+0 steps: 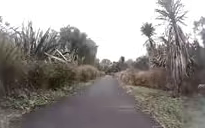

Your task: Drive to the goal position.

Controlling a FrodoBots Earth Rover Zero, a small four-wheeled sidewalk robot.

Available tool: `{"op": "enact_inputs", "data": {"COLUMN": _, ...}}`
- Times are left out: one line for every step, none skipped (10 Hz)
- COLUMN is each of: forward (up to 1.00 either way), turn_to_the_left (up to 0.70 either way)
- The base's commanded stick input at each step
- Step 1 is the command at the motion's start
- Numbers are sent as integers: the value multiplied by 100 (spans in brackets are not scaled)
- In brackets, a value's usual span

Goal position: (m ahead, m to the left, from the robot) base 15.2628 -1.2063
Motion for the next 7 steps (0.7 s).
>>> {"op": "enact_inputs", "data": {"forward": 85, "turn_to_the_left": 0}}
{"op": "enact_inputs", "data": {"forward": 85, "turn_to_the_left": -5}}
{"op": "enact_inputs", "data": {"forward": 85, "turn_to_the_left": -17}}
{"op": "enact_inputs", "data": {"forward": 85, "turn_to_the_left": -29}}
{"op": "enact_inputs", "data": {"forward": 85, "turn_to_the_left": -20}}
{"op": "enact_inputs", "data": {"forward": 85, "turn_to_the_left": 0}}
{"op": "enact_inputs", "data": {"forward": 85, "turn_to_the_left": 0}}
